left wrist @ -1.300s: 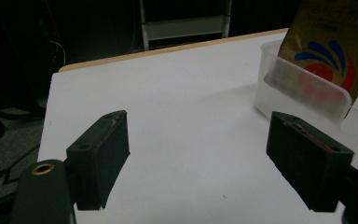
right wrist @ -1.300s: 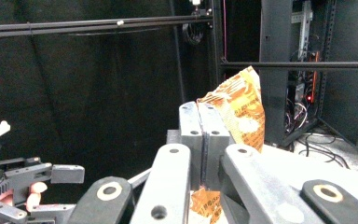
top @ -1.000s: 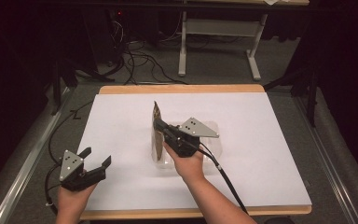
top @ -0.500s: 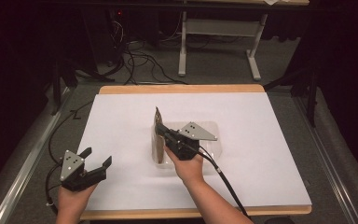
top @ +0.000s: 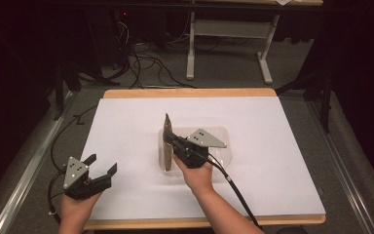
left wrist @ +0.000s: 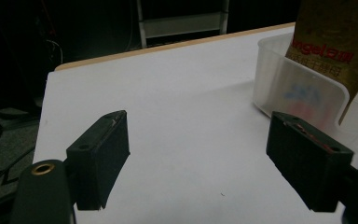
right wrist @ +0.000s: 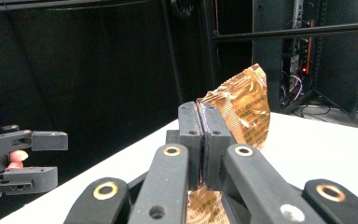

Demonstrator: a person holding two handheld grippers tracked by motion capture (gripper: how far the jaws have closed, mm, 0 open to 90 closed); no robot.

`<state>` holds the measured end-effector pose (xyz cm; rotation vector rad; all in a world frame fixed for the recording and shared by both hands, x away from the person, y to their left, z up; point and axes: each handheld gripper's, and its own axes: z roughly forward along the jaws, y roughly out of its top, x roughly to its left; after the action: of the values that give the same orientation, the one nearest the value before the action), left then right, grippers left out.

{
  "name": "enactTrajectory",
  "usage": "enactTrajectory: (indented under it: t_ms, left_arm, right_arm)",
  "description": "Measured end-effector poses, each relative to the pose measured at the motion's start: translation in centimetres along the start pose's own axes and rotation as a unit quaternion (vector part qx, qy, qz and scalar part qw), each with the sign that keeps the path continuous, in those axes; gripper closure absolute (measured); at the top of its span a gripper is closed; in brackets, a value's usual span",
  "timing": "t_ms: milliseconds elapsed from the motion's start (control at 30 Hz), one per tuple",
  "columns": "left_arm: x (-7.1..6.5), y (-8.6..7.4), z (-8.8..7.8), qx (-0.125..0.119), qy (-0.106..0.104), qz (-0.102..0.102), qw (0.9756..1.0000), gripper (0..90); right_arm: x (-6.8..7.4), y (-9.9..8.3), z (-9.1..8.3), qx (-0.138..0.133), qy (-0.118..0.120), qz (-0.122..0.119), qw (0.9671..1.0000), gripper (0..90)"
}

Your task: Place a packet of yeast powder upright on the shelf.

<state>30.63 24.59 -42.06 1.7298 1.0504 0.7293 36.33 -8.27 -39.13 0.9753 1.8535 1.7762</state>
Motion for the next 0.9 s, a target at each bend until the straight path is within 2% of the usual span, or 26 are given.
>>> enactTrajectory:
  t_ms: [333, 867, 900]
  left_arm:
    - [0.0, 0.0, 0.0, 0.001, -0.001, 0.0, 1.0, 21.8]
    - [0.0, 0.0, 0.0, 0.001, -0.002, 0.0, 1.0, 21.8]
    - [0.0, 0.0, 0.0, 0.001, -0.002, 0.0, 1.0, 21.8]
  right_arm:
    - [-0.1, 0.3, -0.1, 0.001, 0.002, -0.001, 1.0, 85.3]
    - [-0.3, 1.2, -0.5, 0.003, 0.001, -0.001, 1.0, 69.6]
    - [-0.3, 1.4, -0.5, 0.004, 0.001, -0.002, 1.0, 66.5]
